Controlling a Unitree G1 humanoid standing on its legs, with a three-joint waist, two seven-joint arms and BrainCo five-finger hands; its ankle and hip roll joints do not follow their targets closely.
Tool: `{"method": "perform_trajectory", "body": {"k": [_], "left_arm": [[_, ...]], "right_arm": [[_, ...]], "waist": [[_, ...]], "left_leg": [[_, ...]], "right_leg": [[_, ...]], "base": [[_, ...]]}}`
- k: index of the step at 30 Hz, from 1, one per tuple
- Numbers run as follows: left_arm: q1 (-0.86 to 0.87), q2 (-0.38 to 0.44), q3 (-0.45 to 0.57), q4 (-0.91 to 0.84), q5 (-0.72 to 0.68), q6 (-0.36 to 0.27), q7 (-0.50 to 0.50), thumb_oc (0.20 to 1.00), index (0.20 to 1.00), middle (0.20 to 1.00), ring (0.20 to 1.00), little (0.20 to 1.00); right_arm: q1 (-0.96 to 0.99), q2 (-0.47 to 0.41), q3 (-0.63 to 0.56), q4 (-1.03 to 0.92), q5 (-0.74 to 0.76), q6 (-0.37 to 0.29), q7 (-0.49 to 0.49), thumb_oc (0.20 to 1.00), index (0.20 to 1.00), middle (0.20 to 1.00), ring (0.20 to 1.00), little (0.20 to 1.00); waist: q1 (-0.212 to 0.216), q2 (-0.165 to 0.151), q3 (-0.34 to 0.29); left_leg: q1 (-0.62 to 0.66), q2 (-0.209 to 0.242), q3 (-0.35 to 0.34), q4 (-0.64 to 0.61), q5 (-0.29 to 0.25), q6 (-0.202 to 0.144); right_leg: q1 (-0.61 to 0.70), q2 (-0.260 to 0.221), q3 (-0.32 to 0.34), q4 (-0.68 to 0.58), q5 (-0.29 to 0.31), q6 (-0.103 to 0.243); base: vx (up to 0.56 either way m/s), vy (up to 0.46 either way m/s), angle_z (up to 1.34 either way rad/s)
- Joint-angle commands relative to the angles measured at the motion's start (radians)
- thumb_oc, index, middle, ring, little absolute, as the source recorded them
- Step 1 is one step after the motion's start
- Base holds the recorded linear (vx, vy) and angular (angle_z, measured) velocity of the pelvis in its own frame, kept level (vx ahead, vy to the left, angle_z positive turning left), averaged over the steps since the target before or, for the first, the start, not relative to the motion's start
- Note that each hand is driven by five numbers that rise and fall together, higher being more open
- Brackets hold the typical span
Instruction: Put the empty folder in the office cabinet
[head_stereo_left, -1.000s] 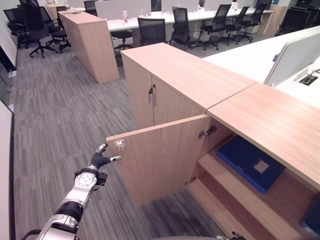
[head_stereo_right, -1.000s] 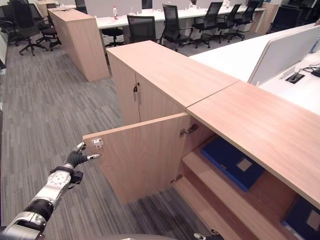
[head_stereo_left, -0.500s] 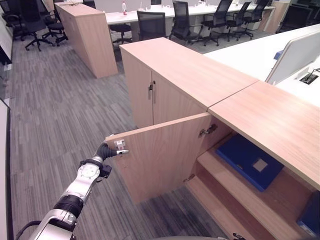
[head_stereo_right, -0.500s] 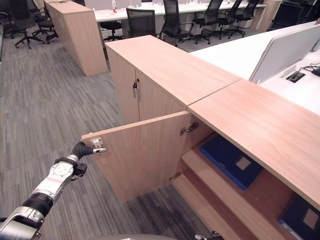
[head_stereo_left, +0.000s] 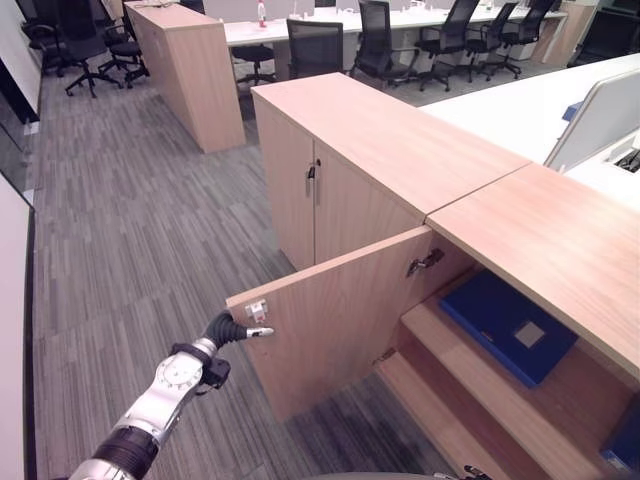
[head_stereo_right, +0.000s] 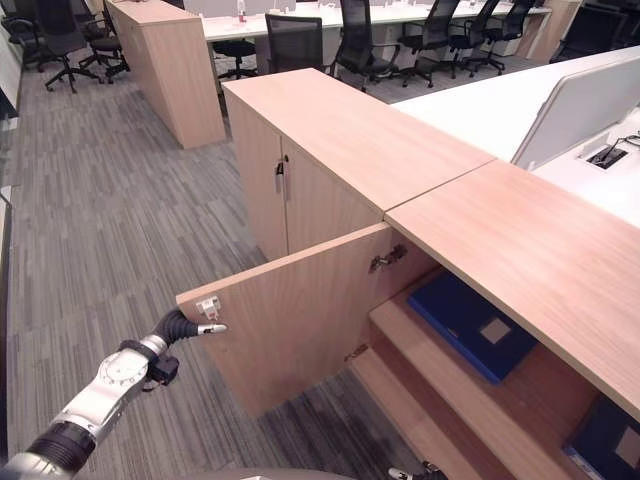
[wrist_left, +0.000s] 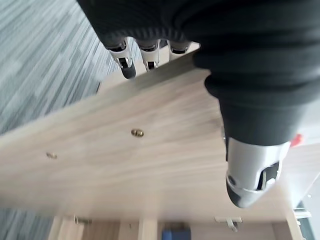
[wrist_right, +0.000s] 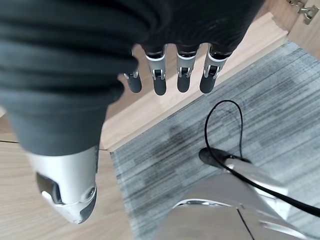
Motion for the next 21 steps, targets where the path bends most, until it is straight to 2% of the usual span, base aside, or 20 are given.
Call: {"method": "perform_trajectory", "body": {"k": [1, 5, 6, 7, 9, 10, 12, 13, 15, 18, 20, 21], "left_arm": [[-0.083, -0.09, -0.095, -0.071, 0.008, -0.047, -0.075, 1.0, 1.0, 1.0, 1.0, 1.0], [-0.073, -0.139, -0.104, -0.065, -0.009, -0.035, -0.068, 1.0, 1.0, 1.0, 1.0, 1.0], [-0.083, -0.147, -0.119, -0.065, -0.008, -0.032, -0.066, 1.0, 1.0, 1.0, 1.0, 1.0], [-0.084, -0.14, -0.121, -0.074, -0.008, -0.03, -0.066, 1.0, 1.0, 1.0, 1.0, 1.0], [-0.076, -0.122, -0.117, -0.108, -0.014, -0.02, -0.072, 1.0, 1.0, 1.0, 1.0, 1.0], [-0.073, -0.117, -0.117, -0.115, -0.015, -0.015, -0.077, 1.0, 1.0, 1.0, 1.0, 1.0], [-0.065, -0.119, -0.117, -0.123, -0.021, -0.01, -0.087, 1.0, 1.0, 1.0, 1.0, 1.0], [-0.04, -0.123, -0.102, -0.145, -0.028, -0.015, -0.088, 1.0, 1.0, 1.0, 1.0, 1.0], [-0.031, -0.126, -0.097, -0.151, -0.031, -0.017, -0.09, 1.0, 1.0, 1.0, 1.0, 1.0], [-0.03, -0.155, -0.088, -0.163, -0.044, -0.018, -0.083, 1.0, 1.0, 1.0, 1.0, 1.0], [-0.033, -0.164, -0.087, -0.161, -0.047, -0.019, -0.076, 1.0, 1.0, 1.0, 1.0, 1.0], [-0.044, -0.181, -0.086, -0.154, -0.053, -0.019, -0.069, 1.0, 1.0, 1.0, 1.0, 1.0]], "right_arm": [[-0.074, -0.011, -0.003, 0.03, -0.018, -0.01, -0.003, 1.0, 1.0, 1.0, 1.0, 1.0], [-0.109, -0.006, -0.01, 0.027, -0.008, -0.005, -0.016, 1.0, 1.0, 1.0, 1.0, 1.0], [-0.135, -0.005, -0.011, 0.019, 0.001, -0.002, -0.02, 1.0, 1.0, 1.0, 1.0, 1.0], [-0.145, -0.007, -0.01, 0.014, 0.004, -0.001, -0.022, 1.0, 1.0, 1.0, 1.0, 1.0], [-0.159, -0.011, -0.004, 0.008, -0.002, 0.001, -0.027, 1.0, 1.0, 1.0, 1.0, 1.0], [-0.163, -0.009, 0.001, 0.006, -0.006, 0.001, -0.027, 1.0, 1.0, 1.0, 1.0, 1.0], [-0.166, -0.005, 0.004, 0.005, -0.009, 0.001, -0.027, 1.0, 1.0, 1.0, 1.0, 1.0], [-0.161, -0.001, 0.007, 0.002, -0.021, 0.001, -0.03, 1.0, 1.0, 1.0, 1.0, 1.0], [-0.159, -0.001, 0.01, 0.0, -0.031, 0.001, -0.028, 1.0, 1.0, 1.0, 1.0, 1.0], [-0.149, 0.005, 0.026, -0.018, -0.039, -0.002, -0.021, 1.0, 1.0, 1.0, 1.0, 1.0], [-0.147, 0.005, 0.033, -0.021, -0.042, -0.002, -0.022, 1.0, 1.0, 1.0, 1.0, 1.0], [-0.147, 0.004, 0.043, -0.026, -0.045, -0.003, -0.021, 1.0, 1.0, 1.0, 1.0, 1.0]], "waist": [[-0.026, 0.011, 0.003], [-0.032, 0.012, 0.024], [-0.031, 0.019, 0.045], [-0.019, 0.029, 0.054], [0.014, 0.05, 0.064], [0.022, 0.051, 0.063], [0.028, 0.047, 0.058], [0.036, 0.033, 0.044], [0.037, 0.031, 0.036], [0.011, 0.035, 0.019], [0.004, 0.036, 0.019], [-0.012, 0.04, 0.021]], "left_leg": [[0.006, 0.029, 0.063, 0.012, -0.061, -0.041], [-0.018, 0.039, 0.117, 0.012, -0.055, -0.035], [-0.024, 0.051, 0.16, 0.017, -0.05, -0.03], [-0.037, 0.062, 0.189, 0.025, -0.042, -0.027], [-0.057, 0.085, 0.251, 0.038, -0.031, -0.023], [-0.064, 0.087, 0.274, 0.045, -0.026, -0.019], [-0.068, 0.087, 0.296, 0.051, -0.023, -0.016], [-0.054, 0.082, 0.329, 0.049, -0.023, -0.015], [-0.047, 0.08, 0.341, 0.047, -0.024, -0.016], [-0.018, 0.095, 0.351, 0.042, -0.016, -0.037], [-0.015, 0.101, 0.351, 0.041, -0.012, -0.042], [-0.01, 0.116, 0.359, 0.042, -0.001, -0.051]], "right_leg": [[-0.057, -0.026, -0.026, 0.081, -0.005, 0.077], [-0.106, -0.021, 0.0, 0.063, 0.032, 0.087], [-0.152, -0.032, -0.015, 0.102, 0.052, 0.088], [-0.158, -0.054, -0.074, 0.132, 0.036, 0.082], [-0.133, -0.125, -0.212, 0.222, -0.014, 0.056], [-0.121, -0.151, -0.238, 0.264, -0.015, 0.055], [-0.105, -0.165, -0.242, 0.289, -0.014, 0.057], [-0.071, -0.166, -0.238, 0.26, 0.0, 0.069], [-0.062, -0.162, -0.242, 0.245, -0.001, 0.073], [-0.031, -0.11, -0.215, 0.164, -0.029, 0.076], [-0.027, -0.097, -0.205, 0.147, -0.036, 0.074], [-0.026, -0.072, -0.187, 0.122, -0.046, 0.068]], "base": [[-0.07, 0.007, -0.11], [-0.16, -0.018, -0.29], [-0.27, -0.049, -0.68], [-0.33, -0.024, -0.68], [-0.26, 0.024, -0.86], [-0.14, 0.016, -1.13], [-0.08, -0.056, -1.26], [-0.04, -0.128, -0.77], [0.01, -0.107, -0.61], [0.03, -0.201, -0.46], [-0.04, -0.175, -0.16], [-0.07, -0.279, -0.11]]}}
